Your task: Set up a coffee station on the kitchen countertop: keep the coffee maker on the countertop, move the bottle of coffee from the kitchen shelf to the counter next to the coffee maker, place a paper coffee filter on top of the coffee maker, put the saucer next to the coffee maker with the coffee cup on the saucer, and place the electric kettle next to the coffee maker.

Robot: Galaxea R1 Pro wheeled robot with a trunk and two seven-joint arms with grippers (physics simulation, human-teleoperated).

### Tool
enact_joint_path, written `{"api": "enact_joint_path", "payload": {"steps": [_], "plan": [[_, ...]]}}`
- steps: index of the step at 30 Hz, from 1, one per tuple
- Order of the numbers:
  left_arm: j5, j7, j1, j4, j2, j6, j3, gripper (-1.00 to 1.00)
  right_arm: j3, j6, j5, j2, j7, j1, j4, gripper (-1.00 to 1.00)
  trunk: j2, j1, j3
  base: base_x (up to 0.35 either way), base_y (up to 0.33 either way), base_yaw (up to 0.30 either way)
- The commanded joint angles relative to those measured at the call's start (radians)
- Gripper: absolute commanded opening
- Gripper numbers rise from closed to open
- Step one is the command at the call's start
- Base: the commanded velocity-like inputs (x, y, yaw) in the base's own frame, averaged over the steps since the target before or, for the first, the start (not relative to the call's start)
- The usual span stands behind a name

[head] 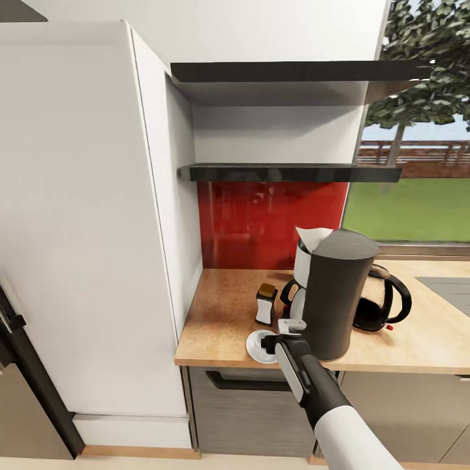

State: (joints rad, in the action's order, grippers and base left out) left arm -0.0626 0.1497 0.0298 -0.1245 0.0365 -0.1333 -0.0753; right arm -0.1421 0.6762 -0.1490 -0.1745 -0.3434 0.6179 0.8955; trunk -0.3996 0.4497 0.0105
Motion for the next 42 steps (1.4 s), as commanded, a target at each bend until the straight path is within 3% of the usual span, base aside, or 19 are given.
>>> {"api": "enact_joint_path", "payload": {"steps": [1, 42], "plan": [[-0.007, 0.001, 0.001, -0.001, 0.000, -0.002, -0.008, 1.00, -0.002, 0.002, -0.011, 0.000, -0.009, 0.000, 0.000, 1.00, -0.001, 0.000, 0.000, 0.000, 0.000, 0.000], [-0.006, 0.001, 0.001, -0.001, -0.001, -0.003, -0.008, 1.00, -0.004, -0.024, -0.015, 0.000, -0.004, 0.001, 0.011, 1.00, -0.001, 0.000, 0.000, -0.016, 0.000, 0.000]]}}
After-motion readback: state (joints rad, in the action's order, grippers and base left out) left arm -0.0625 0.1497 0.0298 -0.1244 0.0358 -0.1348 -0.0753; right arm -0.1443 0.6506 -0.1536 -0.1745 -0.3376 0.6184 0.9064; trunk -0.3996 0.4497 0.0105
